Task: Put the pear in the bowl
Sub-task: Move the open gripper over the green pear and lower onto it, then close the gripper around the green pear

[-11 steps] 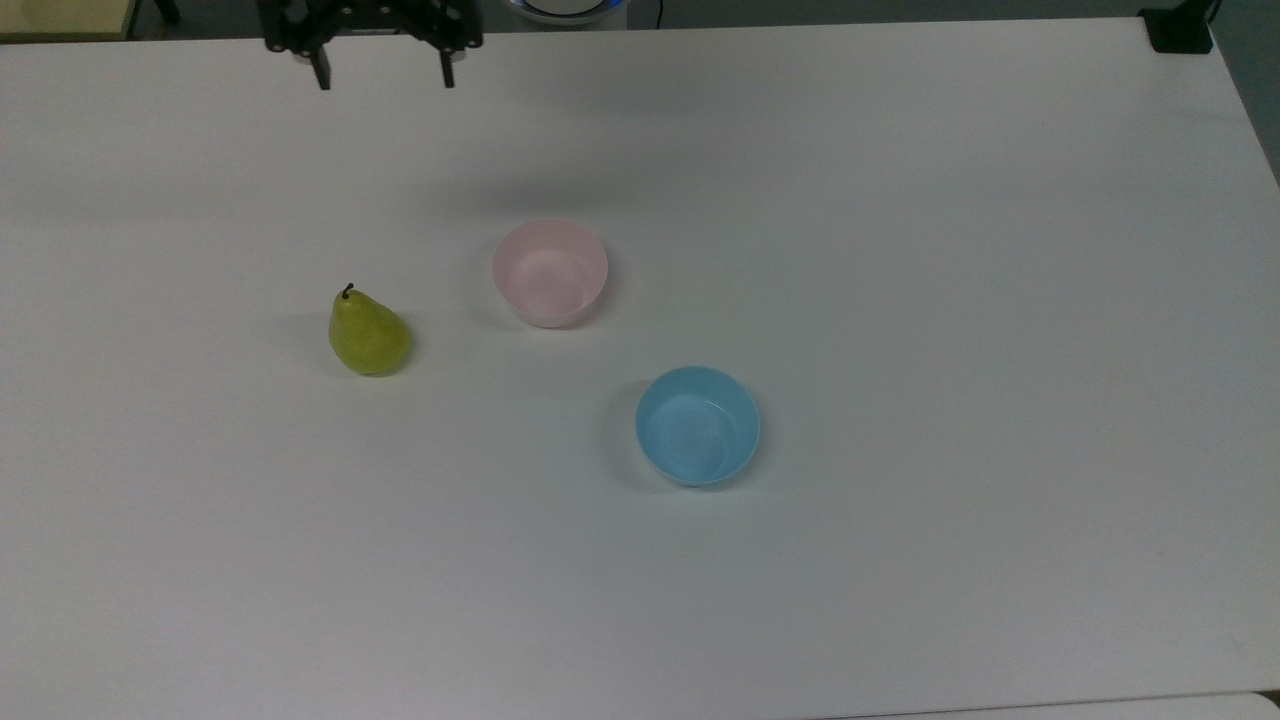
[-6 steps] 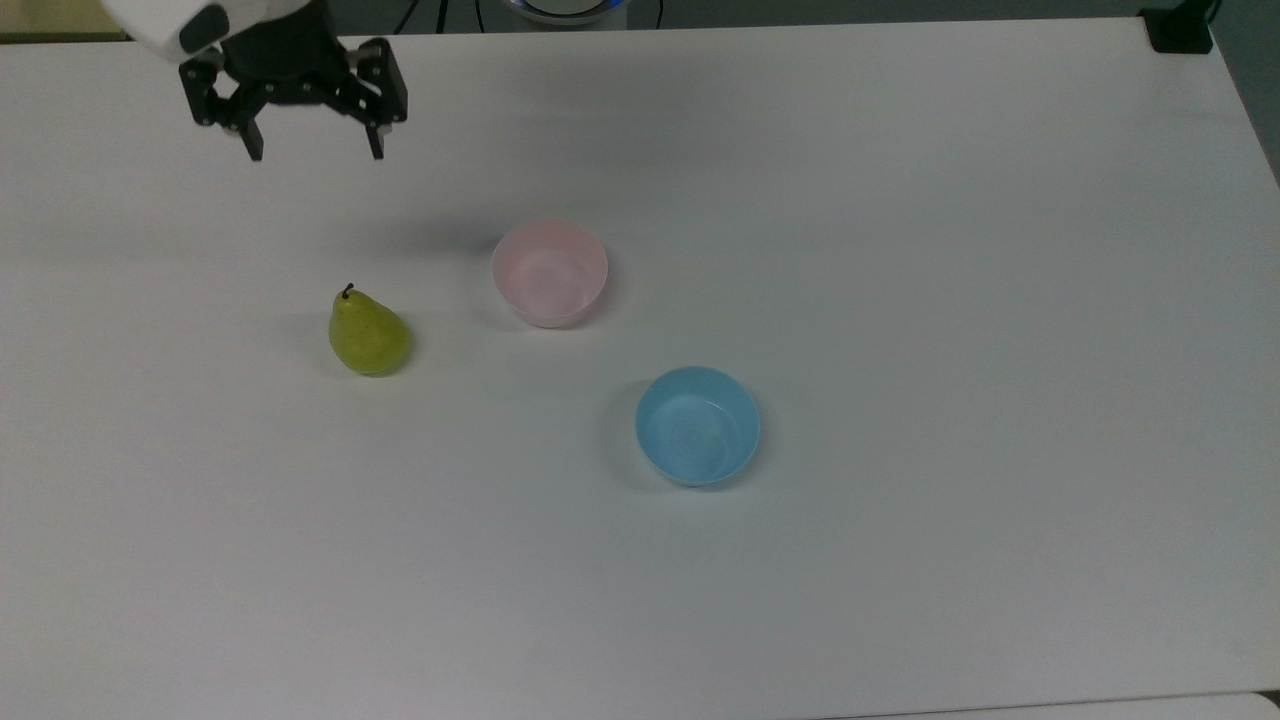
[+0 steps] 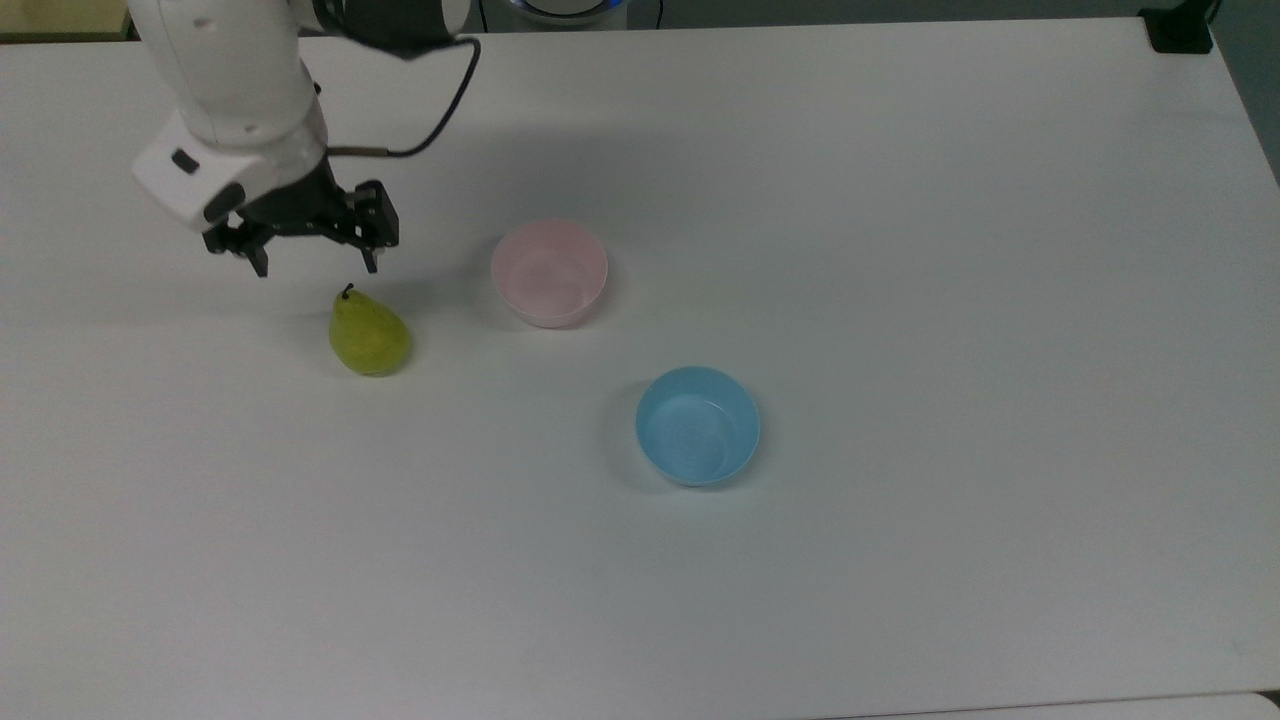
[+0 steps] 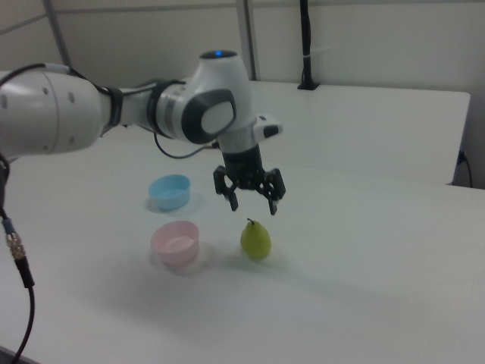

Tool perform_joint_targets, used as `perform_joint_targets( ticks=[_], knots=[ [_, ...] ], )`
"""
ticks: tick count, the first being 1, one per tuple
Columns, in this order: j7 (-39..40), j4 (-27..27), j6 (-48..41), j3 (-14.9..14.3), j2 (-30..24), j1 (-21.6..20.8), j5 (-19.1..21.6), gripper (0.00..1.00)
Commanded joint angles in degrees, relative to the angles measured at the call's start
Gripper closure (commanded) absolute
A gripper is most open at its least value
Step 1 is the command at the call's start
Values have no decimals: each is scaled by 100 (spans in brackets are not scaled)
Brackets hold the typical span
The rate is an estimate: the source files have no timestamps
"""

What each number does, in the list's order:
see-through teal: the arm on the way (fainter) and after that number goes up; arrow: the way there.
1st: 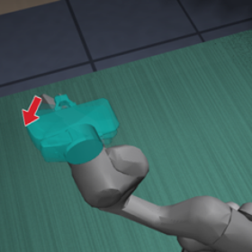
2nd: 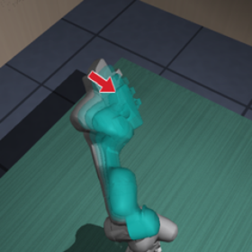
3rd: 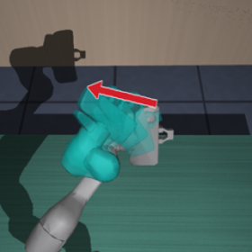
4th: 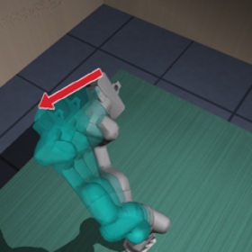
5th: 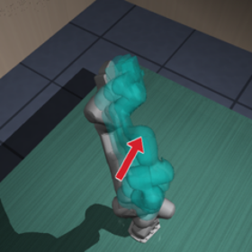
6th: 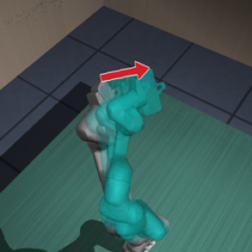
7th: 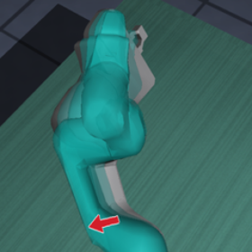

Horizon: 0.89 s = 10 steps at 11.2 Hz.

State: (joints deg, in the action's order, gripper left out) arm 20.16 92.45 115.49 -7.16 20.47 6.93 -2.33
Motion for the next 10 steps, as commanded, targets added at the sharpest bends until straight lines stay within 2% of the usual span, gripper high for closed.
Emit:
perform_joint_targets(
  ticks=[1,7,8,9,10],
  knots=[
    [138,115,447,-4,378,-51,40,0],
    [102,203,887,40,766,-130,-101,0],
    [129,212,897,40,766,-122,-101,3],
    [155,229,897,40,766,-122,-145,14],
    [155,238,897,40,766,-122,-197,31]
  ],
)
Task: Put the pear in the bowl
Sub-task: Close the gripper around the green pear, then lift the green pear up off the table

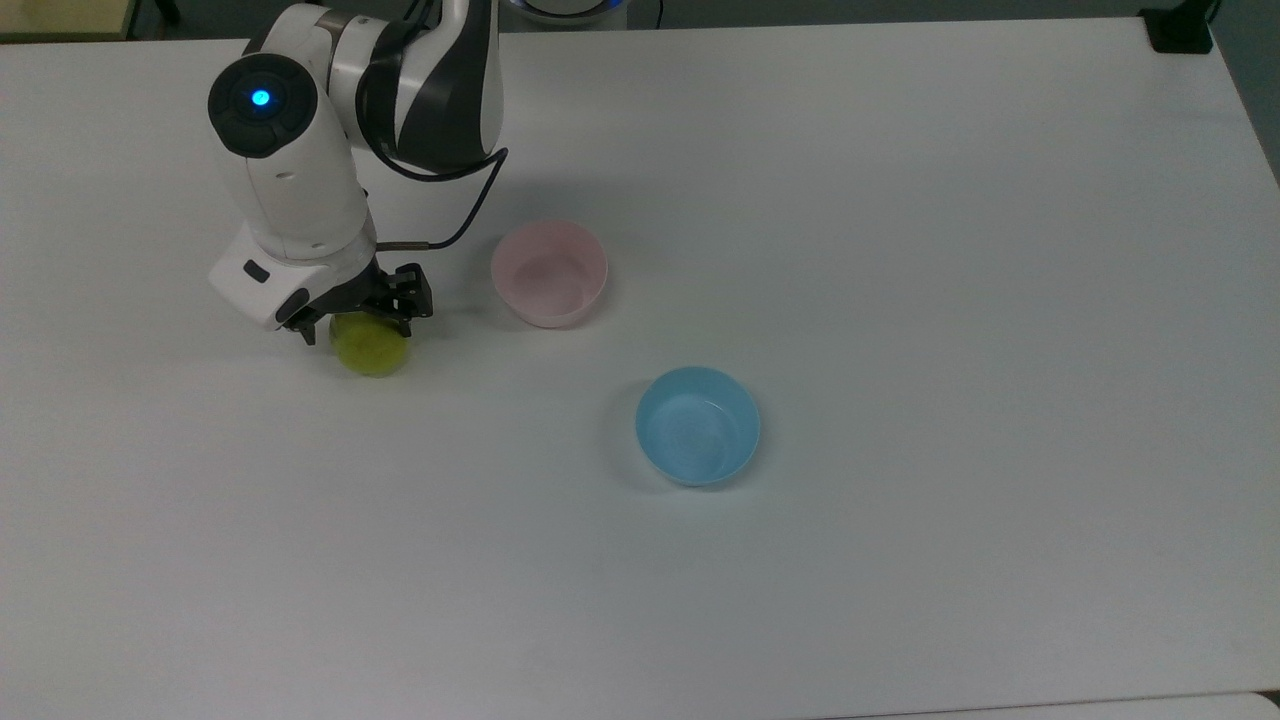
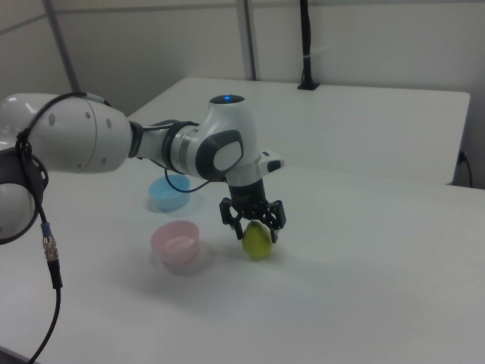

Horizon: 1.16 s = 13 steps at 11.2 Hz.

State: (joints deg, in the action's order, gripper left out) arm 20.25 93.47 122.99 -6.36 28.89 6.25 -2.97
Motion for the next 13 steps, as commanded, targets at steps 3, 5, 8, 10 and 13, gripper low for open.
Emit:
perform_joint_targets(
  ticks=[3,5,8,10,13],
  knots=[
    [146,128,68,-40,-121,-53,-134,67],
    [137,84,-299,-40,-313,-53,-134,67],
    [76,-152,-1011,-40,-849,-44,-134,66],
    [58,-469,-1565,-40,-1130,-53,-116,64],
    [-238,-453,-2129,3,-1657,-245,-72,64]
  ],
)
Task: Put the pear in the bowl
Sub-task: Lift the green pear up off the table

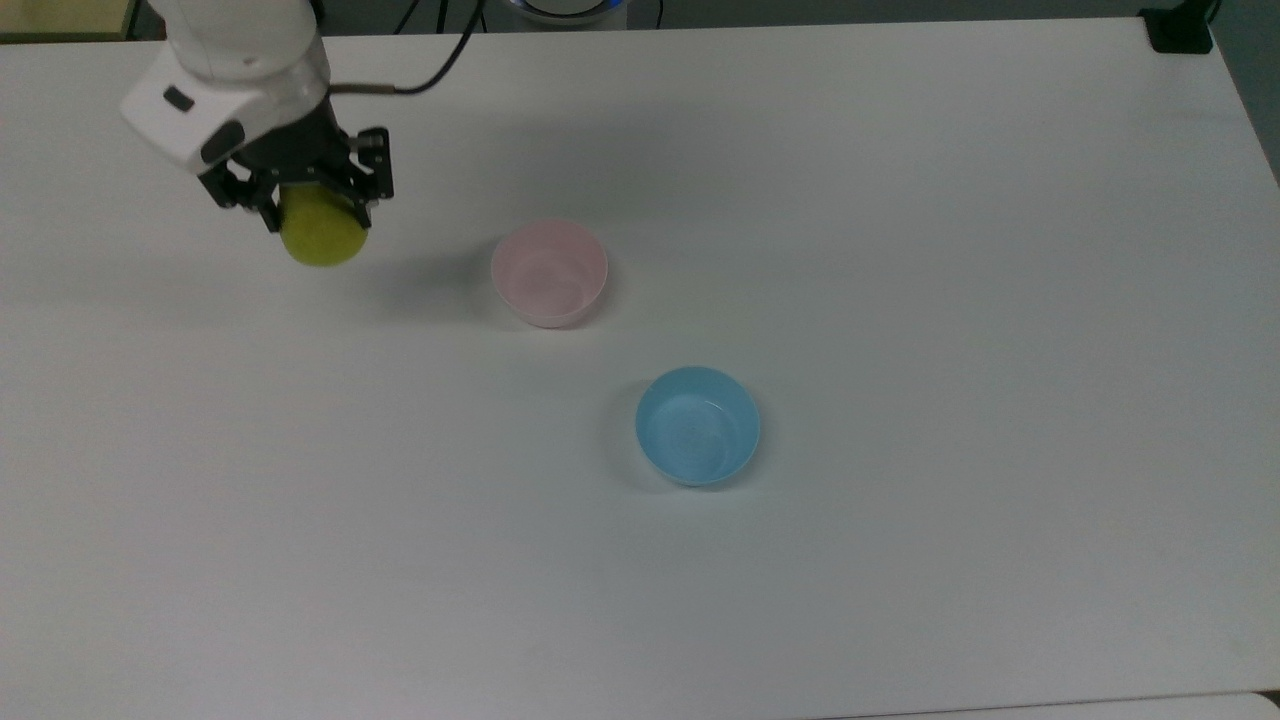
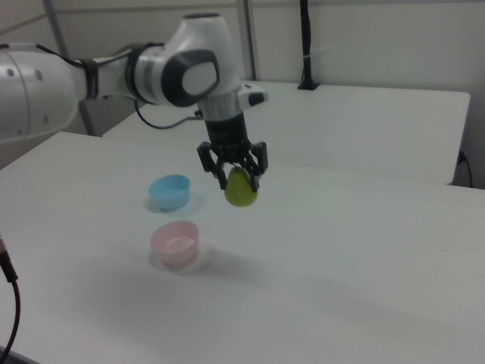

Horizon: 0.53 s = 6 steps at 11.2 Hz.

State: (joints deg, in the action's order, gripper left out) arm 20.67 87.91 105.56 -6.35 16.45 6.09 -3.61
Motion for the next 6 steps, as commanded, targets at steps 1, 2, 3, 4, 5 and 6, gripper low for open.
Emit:
perform_joint_targets(
  ticks=[1,2,3,4,5,6],
  knots=[
    [-640,208,-500,2,-528,-466,-8,64],
    [-991,392,-492,2,-677,-686,-8,64],
    [-1343,620,-449,2,-835,-967,-8,64],
    [-1634,752,-405,2,-915,-1161,-8,64],
    [-1897,858,-387,2,-933,-1363,-8,64],
    [-2092,911,-387,2,-942,-1513,-8,64]
  ],
)
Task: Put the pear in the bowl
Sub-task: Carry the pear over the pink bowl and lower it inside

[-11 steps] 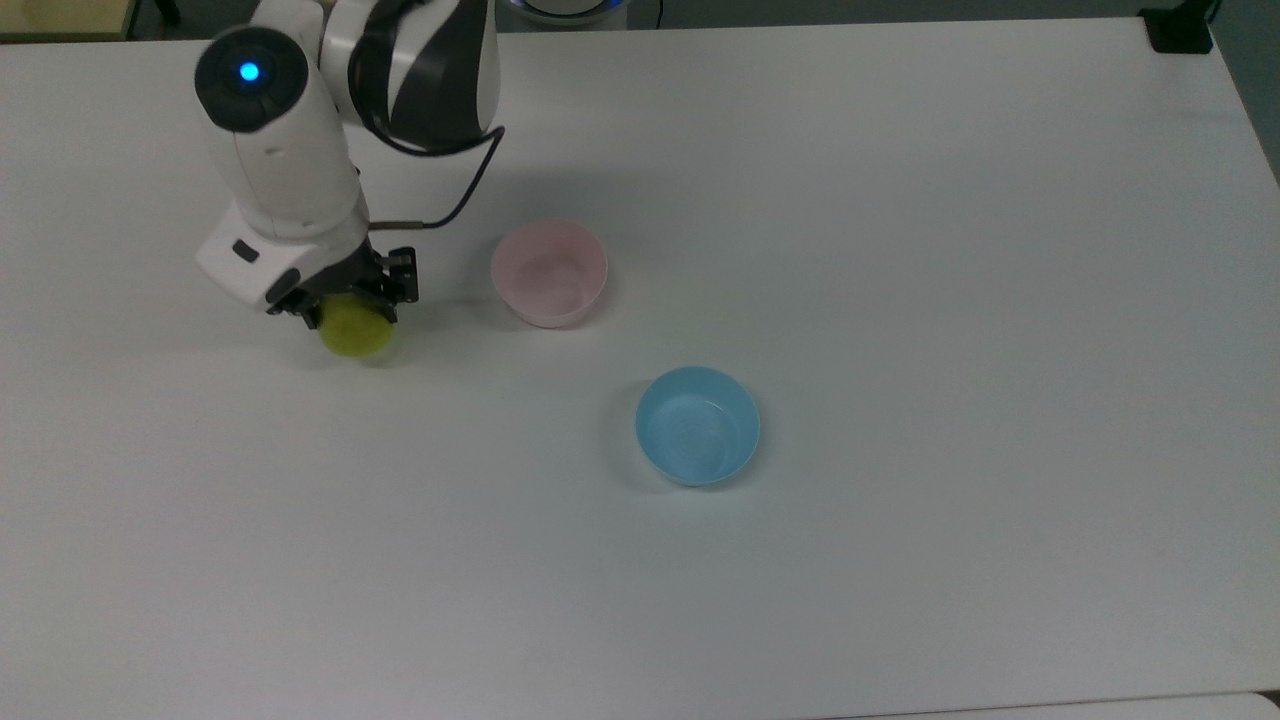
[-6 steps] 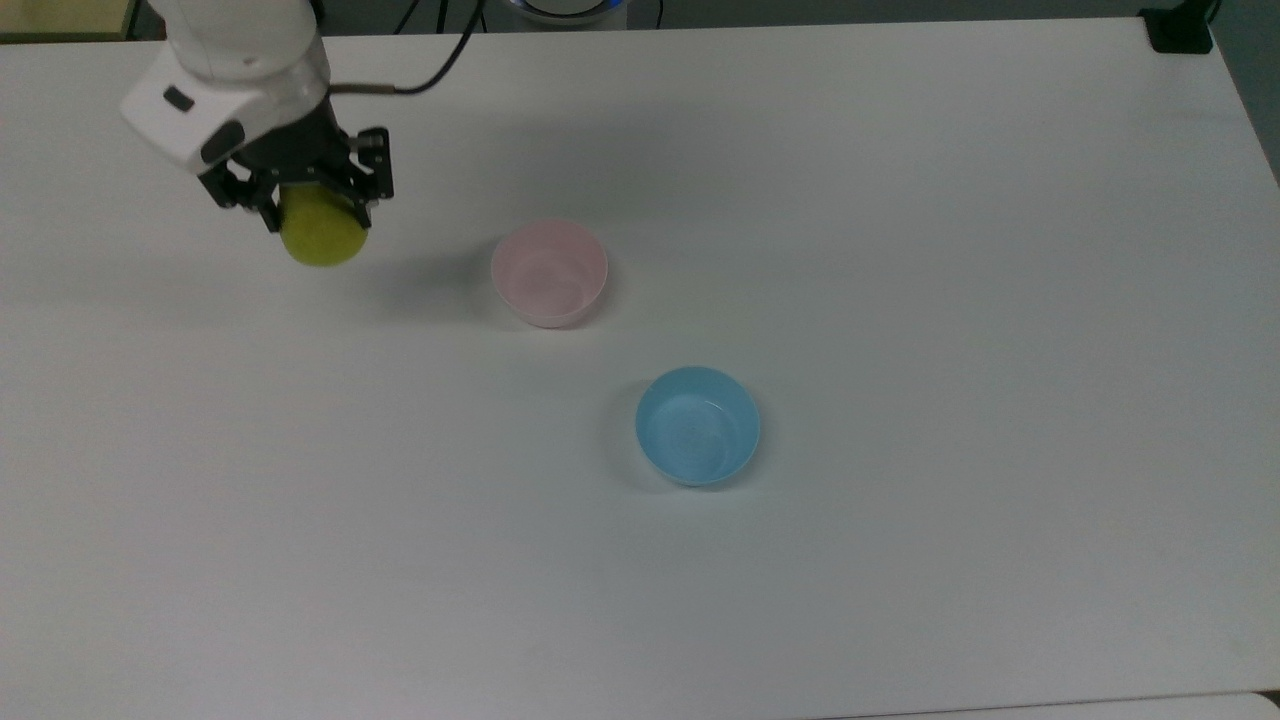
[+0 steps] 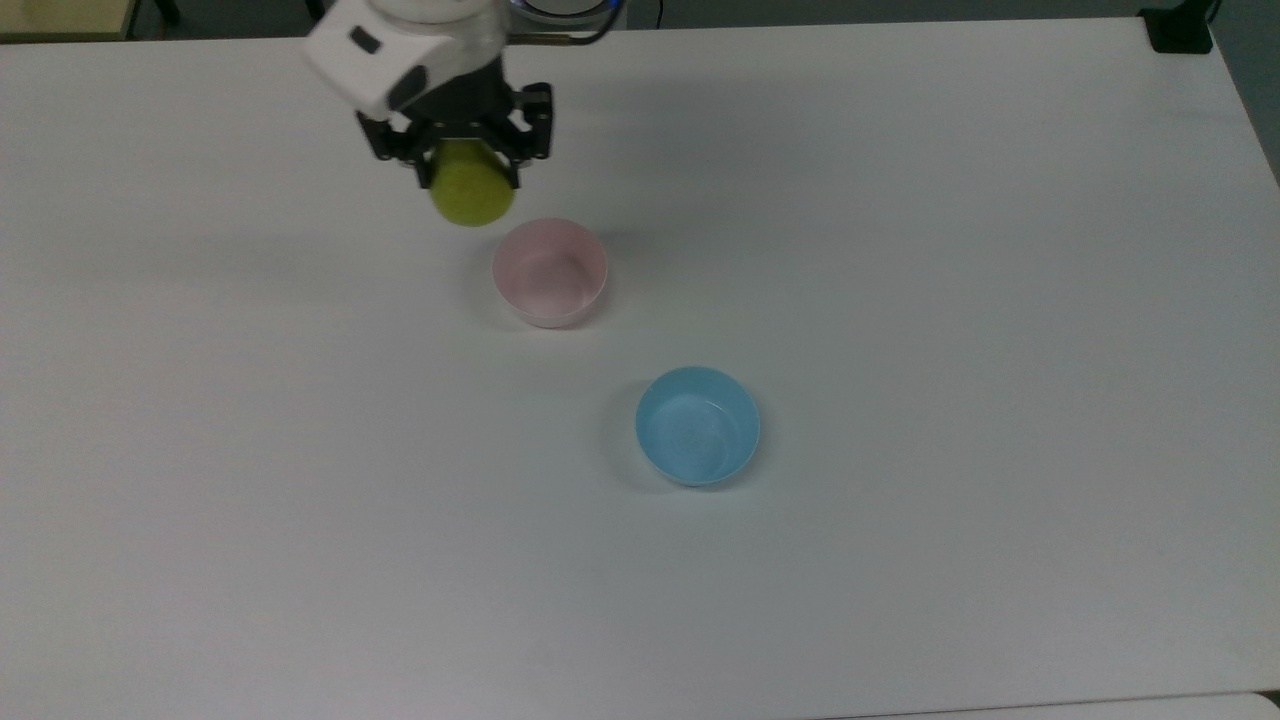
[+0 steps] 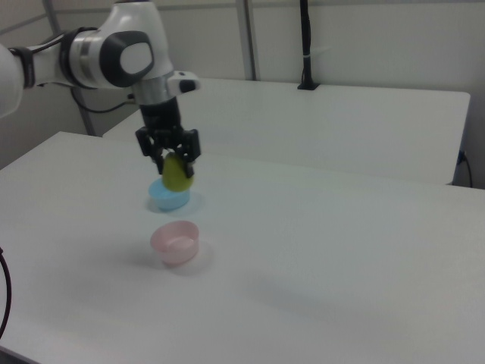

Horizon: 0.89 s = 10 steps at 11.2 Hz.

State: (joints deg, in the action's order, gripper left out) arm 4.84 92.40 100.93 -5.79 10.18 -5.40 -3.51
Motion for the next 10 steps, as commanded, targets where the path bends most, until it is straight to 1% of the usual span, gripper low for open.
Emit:
perform_joint_targets(
  ticks=[1,3,4,5,6,7,10],
  knots=[
    [-658,611,172,-54,-315,-504,-27,64],
    [-939,1417,1021,-63,-324,-724,-158,64],
    [-1010,1813,1513,-54,-315,-734,-350,64],
    [-1011,2104,1979,-54,-271,-699,-370,64],
    [-1011,2237,2314,-54,-236,-647,-370,64],
    [-1002,2239,2404,-63,-210,-620,-370,64],
    [-976,2230,2414,-63,-69,-576,-370,64]
  ],
)
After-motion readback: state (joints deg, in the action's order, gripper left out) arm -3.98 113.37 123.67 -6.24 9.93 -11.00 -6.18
